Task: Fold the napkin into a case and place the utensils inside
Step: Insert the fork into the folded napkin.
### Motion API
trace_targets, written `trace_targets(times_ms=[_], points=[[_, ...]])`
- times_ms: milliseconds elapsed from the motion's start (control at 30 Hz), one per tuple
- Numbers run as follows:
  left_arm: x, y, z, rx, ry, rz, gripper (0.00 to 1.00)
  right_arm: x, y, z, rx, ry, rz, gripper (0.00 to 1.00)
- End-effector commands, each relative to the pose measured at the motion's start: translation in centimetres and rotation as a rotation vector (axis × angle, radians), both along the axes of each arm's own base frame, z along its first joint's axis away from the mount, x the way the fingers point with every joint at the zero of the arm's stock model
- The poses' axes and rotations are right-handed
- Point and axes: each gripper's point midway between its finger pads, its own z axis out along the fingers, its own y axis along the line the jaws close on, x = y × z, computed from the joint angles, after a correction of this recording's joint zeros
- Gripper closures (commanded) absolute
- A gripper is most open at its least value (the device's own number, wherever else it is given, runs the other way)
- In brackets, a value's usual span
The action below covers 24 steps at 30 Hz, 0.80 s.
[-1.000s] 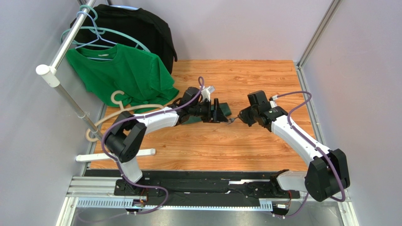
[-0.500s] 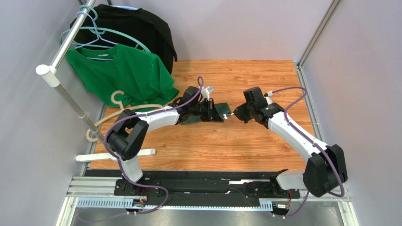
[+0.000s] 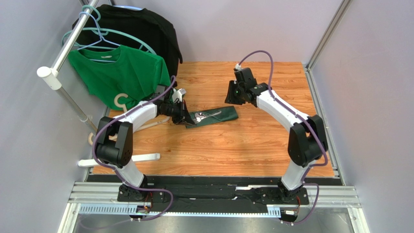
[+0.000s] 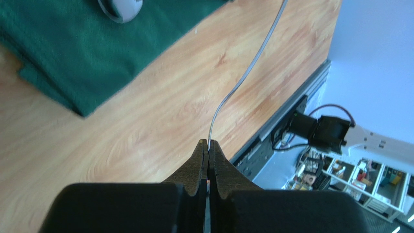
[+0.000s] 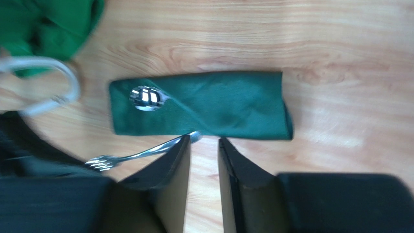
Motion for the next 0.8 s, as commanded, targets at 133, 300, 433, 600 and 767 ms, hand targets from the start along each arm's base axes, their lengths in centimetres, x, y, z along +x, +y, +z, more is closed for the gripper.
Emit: trace_targets(times_ms=[133, 300, 433, 600, 767], points=[[-3.3, 3.1, 3.3, -0.015, -0.035, -0.092, 1.00, 1.2, -0.3, -6.1, -0.170, 0.081, 0.163, 1.00], [-3.7, 4.5, 1.5, 0.013, 0.044, -0.100, 1.00, 1.6, -1.7, -8.3, -0.259, 0.102, 0.144, 1.00], [-3.1, 5.1, 0.2, 0.055, 0.061, -0.100, 1.00, 1.9, -2.3, -9.2, -0.298, 0.101, 0.135, 1.00], [-1.7, 5.2, -0.3, 0.077, 0.065, -0.085, 1.00, 2.0, -2.3, -10.3, -0.301, 0.115, 0.147, 1.00], [-0.3, 5.1, -0.5, 0.086, 0.064, -0.073, 1.00, 2.2, -2.0, -10.9, -0.301, 0.120, 0.161, 1.00]])
